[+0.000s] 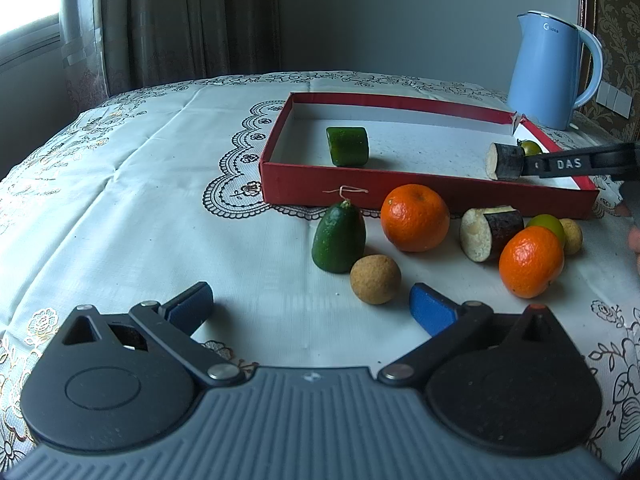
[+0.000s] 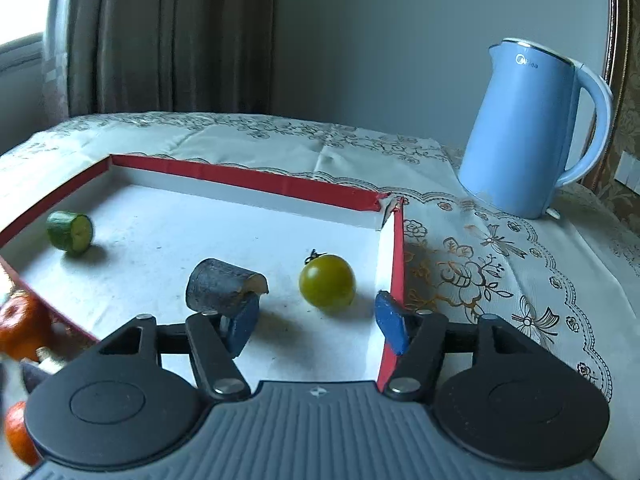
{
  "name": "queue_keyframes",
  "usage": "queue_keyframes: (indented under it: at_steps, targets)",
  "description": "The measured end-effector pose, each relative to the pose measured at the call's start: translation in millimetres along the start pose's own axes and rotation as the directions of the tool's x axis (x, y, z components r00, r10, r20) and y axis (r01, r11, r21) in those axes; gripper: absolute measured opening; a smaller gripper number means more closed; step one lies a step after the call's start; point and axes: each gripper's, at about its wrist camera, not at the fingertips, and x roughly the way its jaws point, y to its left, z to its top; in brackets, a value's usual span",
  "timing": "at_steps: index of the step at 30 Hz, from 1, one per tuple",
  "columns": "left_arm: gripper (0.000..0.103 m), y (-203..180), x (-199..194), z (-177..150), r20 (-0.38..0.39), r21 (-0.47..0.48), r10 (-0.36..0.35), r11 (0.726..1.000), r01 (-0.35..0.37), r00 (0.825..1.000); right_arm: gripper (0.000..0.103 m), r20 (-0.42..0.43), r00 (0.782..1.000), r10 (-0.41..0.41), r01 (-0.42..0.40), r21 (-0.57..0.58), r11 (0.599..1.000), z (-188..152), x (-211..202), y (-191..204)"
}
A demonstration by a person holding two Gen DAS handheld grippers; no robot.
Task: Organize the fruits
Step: 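Close the left tool on the brown kiwi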
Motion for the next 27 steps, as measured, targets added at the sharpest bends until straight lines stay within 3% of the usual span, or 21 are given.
queue_keyframes:
  at_steps: [7, 11, 15, 17, 23, 27]
  targets:
    - [0.103, 0, 0, 0, 0.0, 0.0, 0.0, 1.0, 0.0, 1.0, 0.065, 0.046, 0.999, 0.016, -0.016, -0.002, 1.0, -15, -33, 2]
    - [0.103, 0, 0, 0, 0.001, 0.0, 0.0, 1.0, 0.0, 1.0, 0.078, 0.138, 0.99, -0.002, 0.004, -0.015, 1.0, -33, -69, 1]
    - [0.103, -1, 0, 0, 0.003, 0.006, 0.006, 1.0, -0.006, 1.0, 0.078, 0.226, 0.973, -0.041, 0.041, 0.002, 0.999, -49, -93, -8]
    - [0.103, -2, -1, 1, 0.006, 0.01, 0.012, 1.0, -0.012, 1.0, 0.078, 0.248, 0.968, -0.03, 0.022, 0.034, 0.999, -52, -98, -15]
    - [0.098, -10, -14, -2, 0.061, 0.023, 0.0, 1.0, -0.001, 0.998, 0.078, 0.244, 0.969, -0.032, 0.021, 0.048, 0.999, -56, -91, -19]
    - [0.086, -12, -12, -1, 0.053, 0.013, -0.015, 1.0, 0.014, 0.998, 0.078, 0.207, 0.978, -0.04, 0.035, 0.029, 0.999, -59, -84, -16]
